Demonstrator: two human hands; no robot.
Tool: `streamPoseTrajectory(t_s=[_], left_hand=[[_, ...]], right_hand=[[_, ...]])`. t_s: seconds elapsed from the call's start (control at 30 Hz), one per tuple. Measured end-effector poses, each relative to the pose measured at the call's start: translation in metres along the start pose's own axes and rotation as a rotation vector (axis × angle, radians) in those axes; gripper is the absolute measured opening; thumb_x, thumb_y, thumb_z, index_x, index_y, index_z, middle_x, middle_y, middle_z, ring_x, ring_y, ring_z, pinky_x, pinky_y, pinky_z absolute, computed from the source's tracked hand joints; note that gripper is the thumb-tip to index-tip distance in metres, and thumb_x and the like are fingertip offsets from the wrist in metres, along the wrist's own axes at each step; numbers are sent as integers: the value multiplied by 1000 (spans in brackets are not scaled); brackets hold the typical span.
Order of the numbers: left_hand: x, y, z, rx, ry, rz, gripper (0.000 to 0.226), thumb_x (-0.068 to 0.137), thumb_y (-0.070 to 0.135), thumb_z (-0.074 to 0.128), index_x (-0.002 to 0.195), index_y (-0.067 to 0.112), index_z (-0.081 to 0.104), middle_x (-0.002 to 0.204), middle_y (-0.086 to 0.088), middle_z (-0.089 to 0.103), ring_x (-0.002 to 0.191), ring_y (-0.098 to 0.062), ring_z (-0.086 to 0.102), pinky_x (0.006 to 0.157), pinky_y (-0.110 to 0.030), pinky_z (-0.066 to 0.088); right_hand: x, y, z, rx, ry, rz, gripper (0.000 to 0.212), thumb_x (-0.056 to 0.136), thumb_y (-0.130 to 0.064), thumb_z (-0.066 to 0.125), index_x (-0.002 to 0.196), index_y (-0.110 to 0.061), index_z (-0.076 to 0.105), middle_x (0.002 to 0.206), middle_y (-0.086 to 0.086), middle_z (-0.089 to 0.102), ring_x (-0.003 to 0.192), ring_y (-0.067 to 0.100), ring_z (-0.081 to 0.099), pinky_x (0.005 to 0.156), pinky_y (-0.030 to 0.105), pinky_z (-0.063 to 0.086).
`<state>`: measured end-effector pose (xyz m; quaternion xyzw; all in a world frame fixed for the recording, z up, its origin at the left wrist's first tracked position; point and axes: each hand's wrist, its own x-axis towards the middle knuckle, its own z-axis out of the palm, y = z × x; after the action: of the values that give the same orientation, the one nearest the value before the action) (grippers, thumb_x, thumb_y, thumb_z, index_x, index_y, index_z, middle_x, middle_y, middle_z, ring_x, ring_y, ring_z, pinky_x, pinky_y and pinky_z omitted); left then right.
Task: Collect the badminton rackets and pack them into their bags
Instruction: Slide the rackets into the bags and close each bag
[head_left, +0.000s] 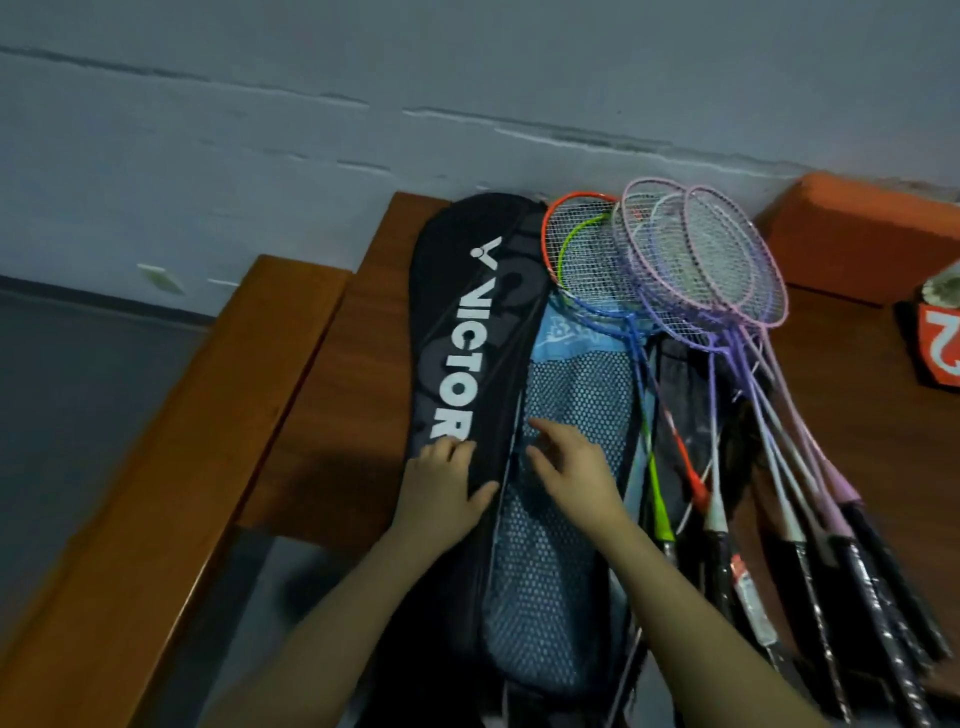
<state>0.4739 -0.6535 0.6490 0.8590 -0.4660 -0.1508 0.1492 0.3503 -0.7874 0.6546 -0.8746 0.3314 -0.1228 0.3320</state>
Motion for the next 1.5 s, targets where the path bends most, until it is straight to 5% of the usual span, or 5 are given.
streamPoseTrajectory(t_s=[0.5,0.77,1.1,1.3,1.5], left_hand=[[-19,-16,9,-45,-124,20,86,76,64,54,144,23,21,134,-5,33,123,-24,31,100,-34,29],[-25,-19,-13,-465,8,-63,50,86,17,57,134,15,44,118,-2,51,110,-18,51,90,-27,45],[-34,-35,-61,-937,254,-256,32,86,0,58,114,14,63,105,8,65,96,9,58,82,-5,43],[-40,-48,-75,-919,344,-284,33,83,0,62,108,21,64,97,9,64,86,7,59,73,-4,43],[-44,-59,-69,-635,236,-211,45,82,14,65,123,27,52,98,14,50,86,1,54,75,-14,44]], right_hand=[[20,-50,40,261,12,330,44,81,-1,64,121,-15,51,86,-5,57,75,7,57,74,25,52],[24,-64,36,457,-35,146,40,80,8,62,110,-18,56,88,1,57,73,2,53,74,13,46],[7,-62,61,224,-8,354,57,82,-41,66,132,-26,44,118,-3,61,110,15,57,103,45,36],[16,-94,69,594,46,346,48,82,4,63,126,-8,48,79,-5,55,67,1,56,71,13,48],[19,-112,62,578,21,187,52,85,3,60,133,-11,47,80,-7,53,70,3,53,79,19,50]])
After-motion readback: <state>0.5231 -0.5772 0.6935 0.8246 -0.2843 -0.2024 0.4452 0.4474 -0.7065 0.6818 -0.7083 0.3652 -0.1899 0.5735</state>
